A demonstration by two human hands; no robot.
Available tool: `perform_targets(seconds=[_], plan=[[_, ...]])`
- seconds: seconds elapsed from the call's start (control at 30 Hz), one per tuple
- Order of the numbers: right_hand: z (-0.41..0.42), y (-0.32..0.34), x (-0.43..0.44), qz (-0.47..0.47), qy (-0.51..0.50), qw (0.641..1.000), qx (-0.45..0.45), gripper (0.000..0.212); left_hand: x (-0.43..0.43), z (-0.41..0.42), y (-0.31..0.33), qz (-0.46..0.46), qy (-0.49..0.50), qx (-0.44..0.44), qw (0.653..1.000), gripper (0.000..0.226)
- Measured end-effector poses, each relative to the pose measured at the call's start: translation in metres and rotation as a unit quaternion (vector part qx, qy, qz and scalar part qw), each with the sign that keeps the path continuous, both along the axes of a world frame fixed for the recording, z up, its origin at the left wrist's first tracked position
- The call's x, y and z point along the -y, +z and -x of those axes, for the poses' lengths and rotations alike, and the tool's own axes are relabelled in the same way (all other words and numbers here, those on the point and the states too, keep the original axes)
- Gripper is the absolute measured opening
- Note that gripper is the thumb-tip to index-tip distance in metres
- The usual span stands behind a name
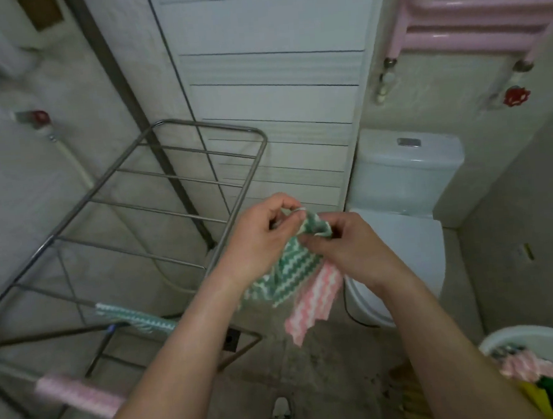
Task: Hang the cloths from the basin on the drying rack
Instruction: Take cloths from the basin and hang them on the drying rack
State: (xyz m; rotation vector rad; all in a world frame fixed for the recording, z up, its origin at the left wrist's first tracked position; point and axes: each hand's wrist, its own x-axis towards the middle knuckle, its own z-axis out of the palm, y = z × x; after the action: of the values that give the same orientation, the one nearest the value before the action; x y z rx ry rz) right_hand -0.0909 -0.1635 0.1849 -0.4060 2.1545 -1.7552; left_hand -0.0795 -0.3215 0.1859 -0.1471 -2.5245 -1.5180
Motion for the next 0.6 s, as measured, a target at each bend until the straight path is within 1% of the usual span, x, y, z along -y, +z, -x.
perform_targets(seconds=[0.03, 0.1, 0.2, 0.27, 0.33, 0.37, 0.4, 0.43, 0.5, 0.57, 0.6], plan=[[0.002, 0.000, 0.009, -0.023, 0.012, 1.000, -0.010, 0.010, 0.012, 0.001, -0.002, -0.011, -0.003, 0.020, 1.000, 0.004], [0.007, -0.001, 0.023, -0.057, 0.027, 0.998, -0.017, 0.021, 0.036, 0.000, -0.001, -0.020, -0.022, 0.068, 0.997, 0.010], [0.016, 0.002, 0.049, -0.084, 0.050, 0.995, 0.031, 0.027, 0.085, -0.004, 0.004, 0.004, -0.048, 0.126, 0.991, 0.012], [0.022, 0.000, 0.062, -0.122, 0.084, 0.988, 0.041, 0.034, 0.114, -0.008, 0.004, 0.032, -0.052, 0.160, 0.985, 0.015], [0.029, -0.001, 0.074, -0.172, 0.114, 0.978, -0.001, 0.043, 0.135, -0.012, 0.003, 0.096, -0.048, 0.179, 0.978, 0.023], [0.032, -0.001, 0.080, -0.185, 0.127, 0.974, -0.025, 0.044, 0.145, -0.013, 0.001, 0.131, -0.035, 0.186, 0.973, 0.028], [0.034, 0.000, 0.084, -0.185, 0.131, 0.973, -0.035, 0.040, 0.153, -0.014, -0.004, 0.149, -0.020, 0.190, 0.970, 0.030], [0.037, 0.000, 0.090, -0.168, 0.133, 0.976, -0.024, 0.033, 0.164, -0.014, -0.009, 0.149, 0.000, 0.190, 0.970, 0.029], [0.042, 0.002, 0.097, -0.110, 0.125, 0.985, 0.040, 0.022, 0.178, -0.011, -0.020, 0.128, 0.053, 0.174, 0.975, 0.026], [0.050, 0.002, 0.104, -0.054, 0.127, 0.984, 0.111, 0.024, 0.190, -0.007, -0.027, 0.085, 0.114, 0.132, 0.981, 0.022], [0.055, 0.002, 0.109, -0.046, 0.129, 0.982, 0.130, 0.028, 0.195, -0.004, -0.027, 0.056, 0.141, 0.114, 0.982, 0.017]])
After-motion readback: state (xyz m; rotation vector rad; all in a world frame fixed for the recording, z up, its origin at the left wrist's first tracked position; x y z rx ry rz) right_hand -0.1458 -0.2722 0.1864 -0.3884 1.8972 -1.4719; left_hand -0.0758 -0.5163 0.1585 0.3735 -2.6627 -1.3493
